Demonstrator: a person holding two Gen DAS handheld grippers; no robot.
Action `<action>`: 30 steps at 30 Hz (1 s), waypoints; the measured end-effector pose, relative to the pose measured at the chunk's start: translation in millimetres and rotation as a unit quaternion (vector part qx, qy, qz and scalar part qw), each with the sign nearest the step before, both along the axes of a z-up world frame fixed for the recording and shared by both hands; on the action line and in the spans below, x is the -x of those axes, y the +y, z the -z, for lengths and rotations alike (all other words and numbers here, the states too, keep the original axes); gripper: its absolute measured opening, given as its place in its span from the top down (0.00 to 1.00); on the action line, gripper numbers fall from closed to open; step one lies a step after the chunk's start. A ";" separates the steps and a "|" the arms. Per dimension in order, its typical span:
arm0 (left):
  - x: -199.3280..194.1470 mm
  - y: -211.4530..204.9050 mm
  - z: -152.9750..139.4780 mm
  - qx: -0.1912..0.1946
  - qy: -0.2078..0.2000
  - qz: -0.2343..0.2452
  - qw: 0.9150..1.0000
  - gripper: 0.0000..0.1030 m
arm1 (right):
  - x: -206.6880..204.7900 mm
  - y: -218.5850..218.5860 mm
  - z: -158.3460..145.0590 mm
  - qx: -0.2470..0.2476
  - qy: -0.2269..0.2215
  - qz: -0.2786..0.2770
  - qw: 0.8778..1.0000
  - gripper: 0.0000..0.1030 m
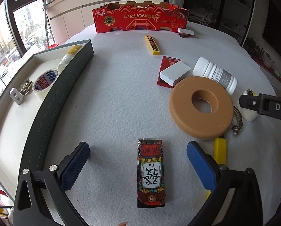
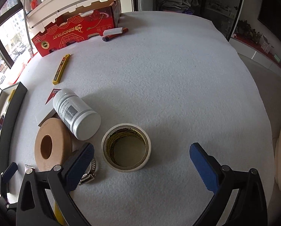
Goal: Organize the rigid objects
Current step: 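Close left gripper on red printed box while right gripper grasps beige tape roll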
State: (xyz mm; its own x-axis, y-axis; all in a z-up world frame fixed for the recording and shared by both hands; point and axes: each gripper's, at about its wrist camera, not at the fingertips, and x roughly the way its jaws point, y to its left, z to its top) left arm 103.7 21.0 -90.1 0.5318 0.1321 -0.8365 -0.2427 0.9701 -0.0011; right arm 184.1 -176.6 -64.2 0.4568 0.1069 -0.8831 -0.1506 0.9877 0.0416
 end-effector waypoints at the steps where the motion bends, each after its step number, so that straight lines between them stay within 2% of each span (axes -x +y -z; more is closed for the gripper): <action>1: 0.1 -0.2 0.0 0.000 -0.001 0.000 1.000 0.00 | -2.3 0.5 3.1 0.001 0.005 0.001 1.000 0.01; 3: 0.9 -0.2 0.1 0.001 -0.003 -0.001 1.000 0.00 | -6.0 0.9 9.9 0.007 0.020 0.003 1.000 0.01; 7: -0.4 -0.5 0.3 0.001 -0.004 -0.007 1.000 0.00 | -5.1 3.0 12.5 0.020 0.018 -0.002 1.000 0.01; 16: 2.4 -1.1 0.6 -0.002 -0.017 -0.017 1.000 0.00 | 1.5 2.4 12.8 0.016 -0.006 -0.006 1.000 0.00; 25: -5.1 -1.1 -0.8 0.006 0.010 -0.024 1.000 0.01 | -2.2 4.3 11.0 0.021 0.006 -0.008 1.000 0.01; 26: -5.6 -1.3 -1.3 0.008 0.013 -0.023 1.000 0.02 | -1.6 5.1 10.0 0.021 0.005 -0.011 1.000 0.03; 28: -5.4 -4.3 -3.4 0.008 0.014 -0.012 1.000 0.10 | 1.7 8.6 5.9 0.020 -0.002 -0.023 1.000 0.14; 29: -4.7 -7.2 -4.9 0.007 0.013 -0.004 1.000 0.13 | 3.1 10.5 3.6 0.020 -0.005 -0.028 0.999 0.27; 30: -4.0 -10.3 -6.3 0.007 0.011 0.003 1.000 0.21 | 4.0 12.2 2.0 0.019 -0.006 -0.032 0.999 0.38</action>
State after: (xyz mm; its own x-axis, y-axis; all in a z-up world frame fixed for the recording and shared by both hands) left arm 107.7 10.7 -83.7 0.5139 0.1169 -0.8499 -0.2363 0.9716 -0.0093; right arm 180.1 -164.3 -66.2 0.4614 0.1031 -0.8812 -0.2137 0.9769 0.0023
